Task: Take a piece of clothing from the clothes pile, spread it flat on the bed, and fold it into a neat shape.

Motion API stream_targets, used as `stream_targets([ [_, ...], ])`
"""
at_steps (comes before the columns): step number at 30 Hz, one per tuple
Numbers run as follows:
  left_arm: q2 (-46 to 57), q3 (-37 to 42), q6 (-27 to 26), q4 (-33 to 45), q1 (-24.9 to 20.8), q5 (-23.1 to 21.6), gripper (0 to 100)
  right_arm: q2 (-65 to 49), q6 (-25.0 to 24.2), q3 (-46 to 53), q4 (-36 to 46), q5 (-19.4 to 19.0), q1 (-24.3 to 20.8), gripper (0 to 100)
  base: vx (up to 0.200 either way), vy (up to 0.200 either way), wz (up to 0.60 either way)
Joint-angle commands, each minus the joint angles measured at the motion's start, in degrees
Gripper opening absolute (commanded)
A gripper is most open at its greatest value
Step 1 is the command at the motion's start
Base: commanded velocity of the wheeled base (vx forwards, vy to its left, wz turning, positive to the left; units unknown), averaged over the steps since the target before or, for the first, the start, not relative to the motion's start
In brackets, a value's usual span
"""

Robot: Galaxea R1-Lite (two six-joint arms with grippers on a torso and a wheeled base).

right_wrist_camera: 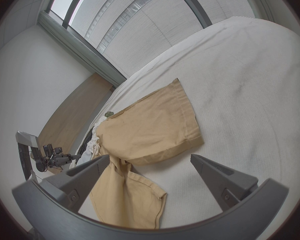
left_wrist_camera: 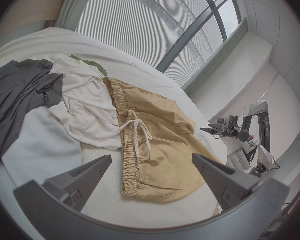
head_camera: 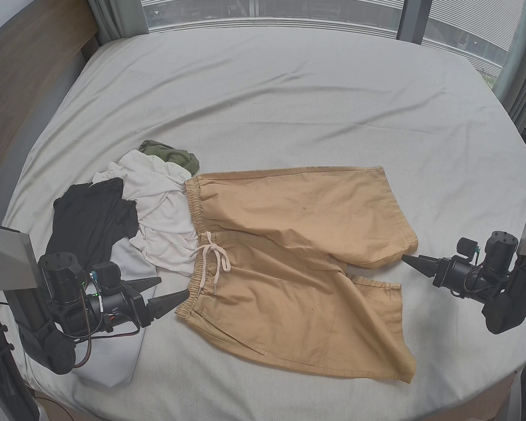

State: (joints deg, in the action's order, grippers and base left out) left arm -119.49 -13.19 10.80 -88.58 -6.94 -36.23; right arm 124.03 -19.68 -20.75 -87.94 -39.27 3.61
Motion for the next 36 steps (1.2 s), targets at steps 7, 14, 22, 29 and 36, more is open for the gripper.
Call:
stream_targets([
  [7, -0.83, 0.09, -0.96, -0.02, -0.01, -0.16, 100, 5.35, 4.56, 2.56, 0.05, -0.02, -1.59, 100, 0.000, 0.000, 0.00],
  [14, -0.83, 0.36, -1.05, -0.02, -0.18, -0.16, 100, 6.40, 4.65, 3.08, -0.12, 0.07, -3.52, 100, 0.000, 0.000, 0.00],
  [22, -0.74, 0.45, -1.22, -0.02, -0.27, -0.16, 100, 7.81, 4.65, 2.56, -0.21, 0.24, -4.31, 100, 0.000, 0.000, 0.00],
  [29, -0.48, 0.80, -1.31, -0.02, -0.36, -0.16, 100, 7.90, 4.56, 2.20, -0.21, 0.51, -5.45, 100, 0.000, 0.000, 0.00],
  [36, -0.48, 0.80, -1.40, -0.02, -0.36, -0.16, 100, 8.69, 4.56, 1.76, -0.30, 0.59, -5.98, 100, 0.000, 0.000, 0.00],
])
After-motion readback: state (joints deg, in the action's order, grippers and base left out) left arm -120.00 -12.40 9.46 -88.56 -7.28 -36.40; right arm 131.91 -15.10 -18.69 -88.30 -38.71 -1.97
